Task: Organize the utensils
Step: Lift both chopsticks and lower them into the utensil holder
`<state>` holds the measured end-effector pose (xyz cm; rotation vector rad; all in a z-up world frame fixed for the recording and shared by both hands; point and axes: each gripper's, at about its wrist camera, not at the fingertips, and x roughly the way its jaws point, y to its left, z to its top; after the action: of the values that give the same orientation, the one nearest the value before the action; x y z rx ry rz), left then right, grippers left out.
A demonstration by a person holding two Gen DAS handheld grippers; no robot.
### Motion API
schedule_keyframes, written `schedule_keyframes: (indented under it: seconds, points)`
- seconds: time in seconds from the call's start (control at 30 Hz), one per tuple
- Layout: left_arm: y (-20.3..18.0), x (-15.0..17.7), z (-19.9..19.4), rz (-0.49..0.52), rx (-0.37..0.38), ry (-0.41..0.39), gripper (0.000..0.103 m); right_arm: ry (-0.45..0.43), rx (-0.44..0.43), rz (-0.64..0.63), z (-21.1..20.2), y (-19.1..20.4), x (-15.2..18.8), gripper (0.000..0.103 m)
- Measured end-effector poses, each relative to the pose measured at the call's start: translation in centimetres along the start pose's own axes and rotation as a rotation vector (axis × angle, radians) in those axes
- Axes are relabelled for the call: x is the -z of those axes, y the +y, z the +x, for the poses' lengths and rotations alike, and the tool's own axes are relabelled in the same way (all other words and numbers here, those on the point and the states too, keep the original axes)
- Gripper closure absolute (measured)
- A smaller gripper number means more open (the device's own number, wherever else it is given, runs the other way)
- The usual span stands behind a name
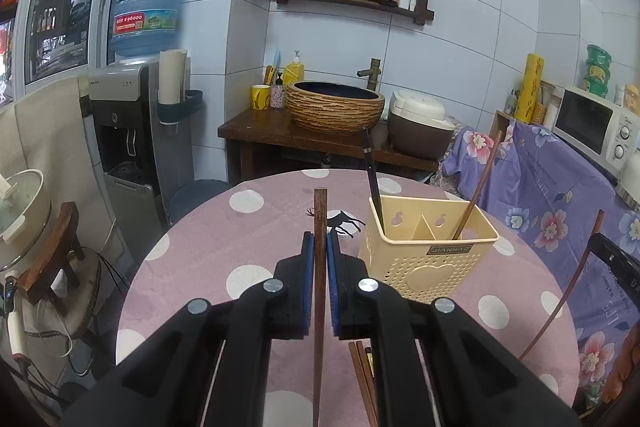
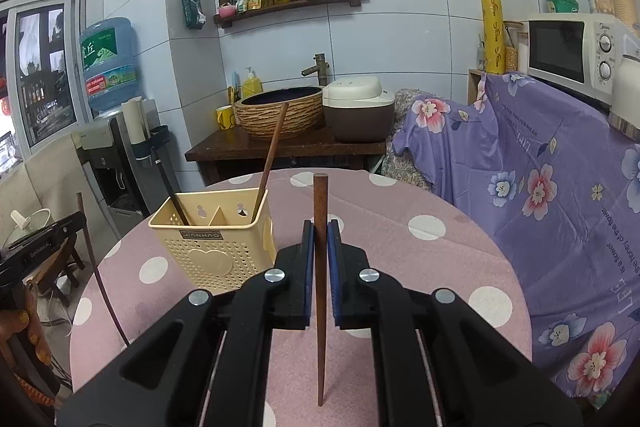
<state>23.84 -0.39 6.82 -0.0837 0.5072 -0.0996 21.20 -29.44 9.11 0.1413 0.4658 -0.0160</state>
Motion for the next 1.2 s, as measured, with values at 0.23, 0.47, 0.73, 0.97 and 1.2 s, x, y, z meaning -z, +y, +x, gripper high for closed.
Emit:
schedule_keyframes:
  seconds: [0.23, 0.47, 0.73, 0.97, 1.2]
  points:
    - [0.6, -0.9, -1.1, -0.009, 0.019, -0.022, 0.095, -0.012, -0.01, -0.002, -0.4, 0.1, -0.7, 0.095]
    - [0.8, -4.5, -2.7, 0.007, 0.046, -0.064, 0.095, -0.063, -0.048, -0.031, -1.7, 1.5, -4.6, 0.095]
    - [-0.7, -13.2, -6.1, 0.005, 0.148, -0.129, 0.095, -0.186, -0.111, -0.001, -3.8, 4.2, -13.7, 0.095]
    - [-4.8, -17.5, -6.3, 0.015, 0.162, -0.197, 0.095, -0.286, -0.112, -0.007, -3.1, 7.8, -17.7, 0.095]
    - [-6.4, -14.9, -1.0, -0.01, 0.134, -0.16, 0.095, -0.228, -0.078, 0.018, 2.9, 8.4, -14.3, 0.095]
